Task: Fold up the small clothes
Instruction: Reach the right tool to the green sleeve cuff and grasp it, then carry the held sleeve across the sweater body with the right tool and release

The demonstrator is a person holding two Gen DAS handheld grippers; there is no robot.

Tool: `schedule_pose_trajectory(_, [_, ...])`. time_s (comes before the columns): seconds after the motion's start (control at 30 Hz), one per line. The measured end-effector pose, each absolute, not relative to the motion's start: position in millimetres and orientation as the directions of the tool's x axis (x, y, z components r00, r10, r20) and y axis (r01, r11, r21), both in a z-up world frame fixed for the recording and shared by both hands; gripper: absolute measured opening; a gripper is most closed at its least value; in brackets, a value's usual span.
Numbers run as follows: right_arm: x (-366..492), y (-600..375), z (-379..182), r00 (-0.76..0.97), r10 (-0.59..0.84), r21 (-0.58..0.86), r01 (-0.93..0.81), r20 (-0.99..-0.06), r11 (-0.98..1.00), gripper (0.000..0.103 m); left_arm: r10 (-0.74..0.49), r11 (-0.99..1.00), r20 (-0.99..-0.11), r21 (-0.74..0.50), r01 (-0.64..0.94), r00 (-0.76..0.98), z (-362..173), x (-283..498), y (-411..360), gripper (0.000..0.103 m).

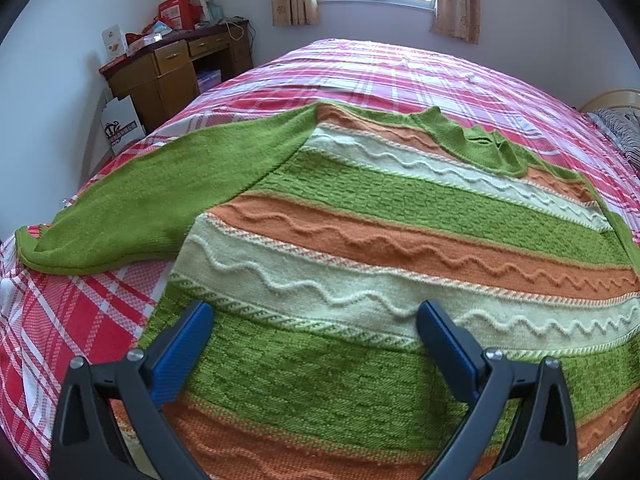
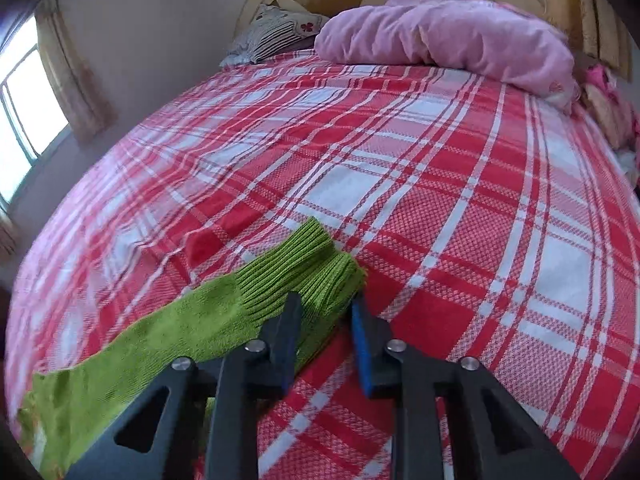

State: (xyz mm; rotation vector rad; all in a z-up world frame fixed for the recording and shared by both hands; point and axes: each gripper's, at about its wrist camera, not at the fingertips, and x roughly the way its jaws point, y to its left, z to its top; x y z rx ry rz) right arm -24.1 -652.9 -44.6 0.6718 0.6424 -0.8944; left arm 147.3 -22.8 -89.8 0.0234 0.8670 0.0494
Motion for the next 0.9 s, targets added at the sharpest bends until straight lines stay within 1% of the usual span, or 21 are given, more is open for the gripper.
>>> schedule_pose_trajectory(0.03, [-29, -654, -42, 0.509, -0.452, 0.288, 0.833, -0.732, 0.472, 0.009, 0.053, 0.999, -0.762, 0.040, -0.034, 0.646, -90, 148, -23, 0.103])
schedule_pose_trajectory(0.07, [-32, -653, -40, 0.546, -0.428, 0.328, 0.811, -0.720, 0.485, 0.008, 0.051, 0.999, -0.762, 0.039, -0.033, 0.646, -90, 149, -24, 0.103])
schedule_pose_trajectory(0.17, [-41, -645, -24, 0.629, -0.401, 0.401, 0.755, -0.666, 0.519, 0.008, 0.046, 0.999, -0.762, 0.034, -0.032, 0.646, -90, 150, -25, 0.103])
schedule_pose_trajectory(0.3, [-42, -628, -1, 0.689, -0.380, 0.438, 0.702, -0.617, 0.561, 0.008, 0.045, 0.999, -0.762, 0.032, -0.031, 0.647, -91, 150, -25, 0.103])
schedule_pose_trajectory(0.4, [-36, -609, 18, 0.742, -0.328, 0.484, 0.643, -0.585, 0.593, 0.007, 0.044, 0.999, -0.761, 0.031, -0.031, 0.647, -91, 152, -25, 0.103])
schedule_pose_trajectory(0.5, [-28, -583, 38, 0.778, -0.293, 0.497, 0.593, -0.555, 0.633, 0.007, 0.044, 0.999, -0.761, 0.031, -0.031, 0.648, -91, 152, -24, 0.103])
schedule_pose_trajectory(0.67, [0, -509, 79, 0.856, -0.163, 0.505, 0.432, -0.491, 0.747, 0.007, 0.038, 0.999, -0.761, 0.026, -0.028, 0.648, -91, 152, -25, 0.103])
schedule_pose_trajectory(0.9, [53, -394, 105, 0.892, 0.069, 0.521, 0.197, -0.447, 0.830, 0.007, 0.012, 1.000, -0.762, 0.013, -0.003, 0.647, -89, 152, -23, 0.103])
